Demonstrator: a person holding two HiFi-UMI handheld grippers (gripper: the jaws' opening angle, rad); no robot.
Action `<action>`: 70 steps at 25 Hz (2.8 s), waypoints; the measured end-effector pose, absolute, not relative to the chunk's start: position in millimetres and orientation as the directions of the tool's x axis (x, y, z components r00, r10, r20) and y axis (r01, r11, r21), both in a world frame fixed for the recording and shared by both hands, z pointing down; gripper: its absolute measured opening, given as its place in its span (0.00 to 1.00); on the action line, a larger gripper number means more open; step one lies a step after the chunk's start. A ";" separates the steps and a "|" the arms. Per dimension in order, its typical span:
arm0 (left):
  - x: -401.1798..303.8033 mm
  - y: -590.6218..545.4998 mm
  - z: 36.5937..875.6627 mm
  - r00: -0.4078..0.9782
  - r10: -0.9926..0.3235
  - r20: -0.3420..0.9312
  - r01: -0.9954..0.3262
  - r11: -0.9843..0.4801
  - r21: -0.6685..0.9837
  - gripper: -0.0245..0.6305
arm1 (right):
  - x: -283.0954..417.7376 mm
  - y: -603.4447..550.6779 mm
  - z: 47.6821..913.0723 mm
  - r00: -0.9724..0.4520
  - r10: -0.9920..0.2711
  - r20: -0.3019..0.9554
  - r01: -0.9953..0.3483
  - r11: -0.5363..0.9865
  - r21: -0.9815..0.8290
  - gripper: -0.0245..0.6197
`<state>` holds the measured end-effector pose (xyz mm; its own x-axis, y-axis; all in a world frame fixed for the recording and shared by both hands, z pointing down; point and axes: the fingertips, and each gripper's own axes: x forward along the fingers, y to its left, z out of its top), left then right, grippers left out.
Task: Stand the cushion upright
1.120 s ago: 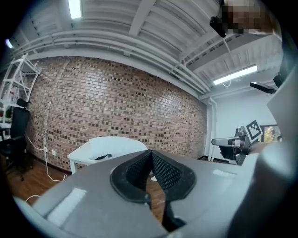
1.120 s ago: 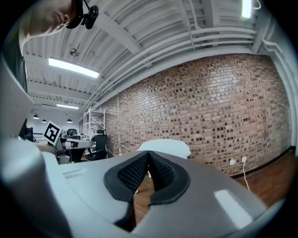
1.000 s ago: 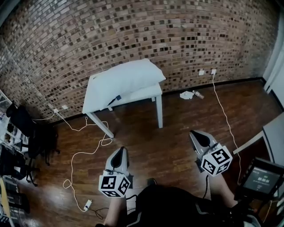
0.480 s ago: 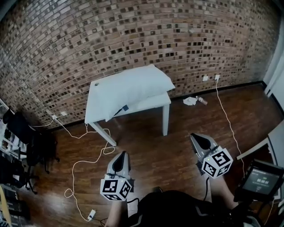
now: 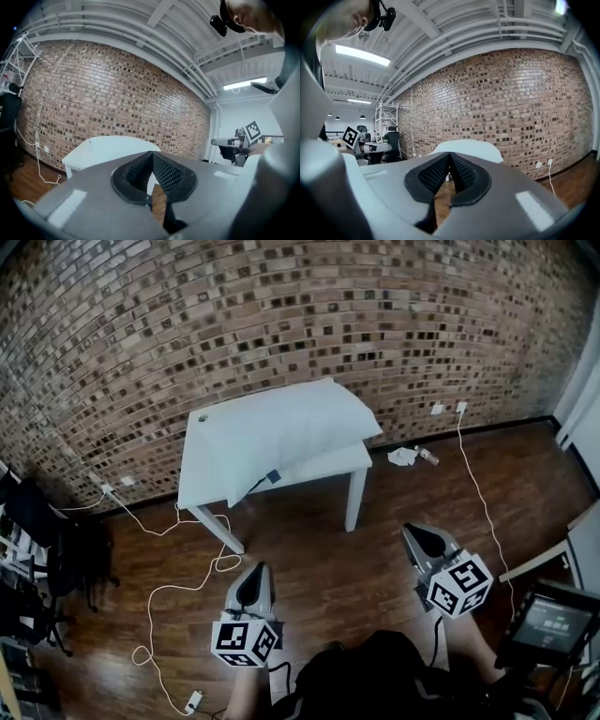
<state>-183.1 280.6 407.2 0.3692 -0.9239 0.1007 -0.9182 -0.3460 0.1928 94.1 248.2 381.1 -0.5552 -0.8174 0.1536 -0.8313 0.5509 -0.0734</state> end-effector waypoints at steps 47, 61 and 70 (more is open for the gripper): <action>-208.2 -47.5 406.8 0.256 -0.950 0.181 -0.961 -0.229 0.157 0.04 | 64.3 -105.5 388.6 -0.670 -0.724 0.163 -0.742 0.663 -0.104 0.05; -326.9 -146.8 427.1 0.264 -0.938 0.227 -0.948 -0.209 0.238 0.04 | 4.7 -213.5 397.4 -0.567 -0.790 0.234 -0.821 0.563 -0.091 0.10; -310.6 -194.5 443.7 0.308 -0.911 0.275 -0.940 -0.247 0.234 0.04 | 4.3 -266.9 396.0 -0.567 -0.786 0.244 -0.818 0.571 -0.061 0.10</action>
<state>-310.6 -194.5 443.7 0.3081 -0.9107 0.2752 -0.9402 -0.2473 0.2342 4.3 -266.9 396.0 -0.5672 -0.7865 0.2444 -0.8185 0.5712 -0.0613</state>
